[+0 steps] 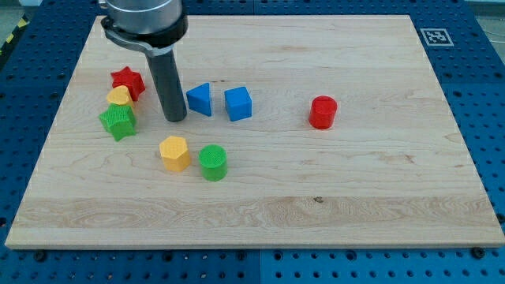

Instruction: Push the blue traingle into the blue cube

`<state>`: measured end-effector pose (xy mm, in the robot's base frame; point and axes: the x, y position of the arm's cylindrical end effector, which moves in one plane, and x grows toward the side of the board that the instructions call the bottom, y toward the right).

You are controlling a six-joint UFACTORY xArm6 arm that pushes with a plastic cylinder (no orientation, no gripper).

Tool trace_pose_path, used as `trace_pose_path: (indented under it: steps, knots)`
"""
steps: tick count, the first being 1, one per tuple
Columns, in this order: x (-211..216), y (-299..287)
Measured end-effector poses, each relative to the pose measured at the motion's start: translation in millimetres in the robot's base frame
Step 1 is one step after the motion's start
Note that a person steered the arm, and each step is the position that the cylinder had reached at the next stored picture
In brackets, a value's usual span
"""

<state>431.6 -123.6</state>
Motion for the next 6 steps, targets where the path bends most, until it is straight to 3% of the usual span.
trace_pose_path:
  steps: [2,6]
  knots:
    - [-22,0]
    - [-20,36]
